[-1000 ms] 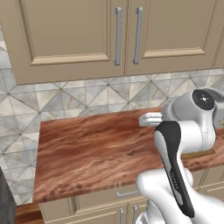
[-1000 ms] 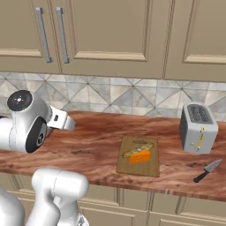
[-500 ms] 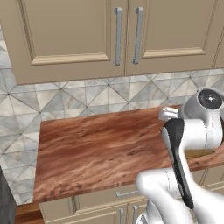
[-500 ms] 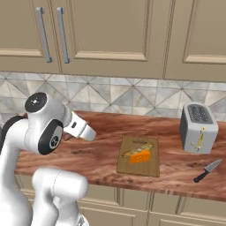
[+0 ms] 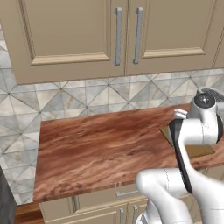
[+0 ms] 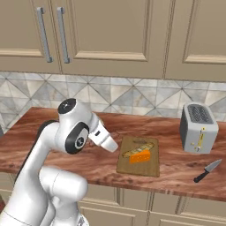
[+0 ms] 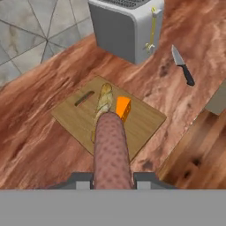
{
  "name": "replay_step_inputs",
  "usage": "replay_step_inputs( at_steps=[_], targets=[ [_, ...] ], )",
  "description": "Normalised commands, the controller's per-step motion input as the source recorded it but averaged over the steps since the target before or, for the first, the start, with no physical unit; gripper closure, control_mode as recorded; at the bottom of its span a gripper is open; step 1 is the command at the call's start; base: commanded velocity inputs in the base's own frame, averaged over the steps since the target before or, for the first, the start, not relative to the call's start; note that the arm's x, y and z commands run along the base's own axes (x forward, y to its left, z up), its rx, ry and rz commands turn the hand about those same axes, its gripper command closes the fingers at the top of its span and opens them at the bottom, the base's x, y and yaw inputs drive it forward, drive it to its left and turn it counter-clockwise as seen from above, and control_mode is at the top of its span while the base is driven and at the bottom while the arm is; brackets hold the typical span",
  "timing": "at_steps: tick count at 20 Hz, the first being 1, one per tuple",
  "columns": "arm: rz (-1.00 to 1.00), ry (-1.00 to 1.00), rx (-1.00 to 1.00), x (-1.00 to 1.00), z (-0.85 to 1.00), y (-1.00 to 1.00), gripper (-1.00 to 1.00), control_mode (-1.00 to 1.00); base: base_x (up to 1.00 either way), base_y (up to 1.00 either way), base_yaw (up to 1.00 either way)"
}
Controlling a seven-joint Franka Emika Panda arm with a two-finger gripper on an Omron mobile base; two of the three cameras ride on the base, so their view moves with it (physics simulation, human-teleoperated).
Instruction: Retrieve the sausage and cheese from the fridge and place them on the cutting board on the counter.
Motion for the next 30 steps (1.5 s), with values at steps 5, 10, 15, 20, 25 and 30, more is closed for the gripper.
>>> replay_step_inputs(
  at_steps=[5,10,15,20,25,30],
  targets=[
    [-0.11,0.16,0.02,0.60,-0.53,-0.17,1.00,-1.00,0.00,0.00,0.00],
    [0.00,0.00,0.06,0.42,-0.34,0.05,1.00,-1.00,0.00,0.00,0.00],
    [0.00,0.00,0.08,0.51,-0.52,-0.06,1.00,-1.00,0.00,0.00,0.00],
    [0.00,0.00,0.04,0.77,-0.39,-0.02,1.00,-1.00,0.00,0.00,0.00],
    [0.00,0.02,0.07,0.51,-0.01,-0.21,1.00,-1.00,0.00,0.00,0.00],
    [0.00,0.02,0.03,0.21,-0.08,-0.55,1.00,-1.00,0.00,0.00,0.00]
  ],
)
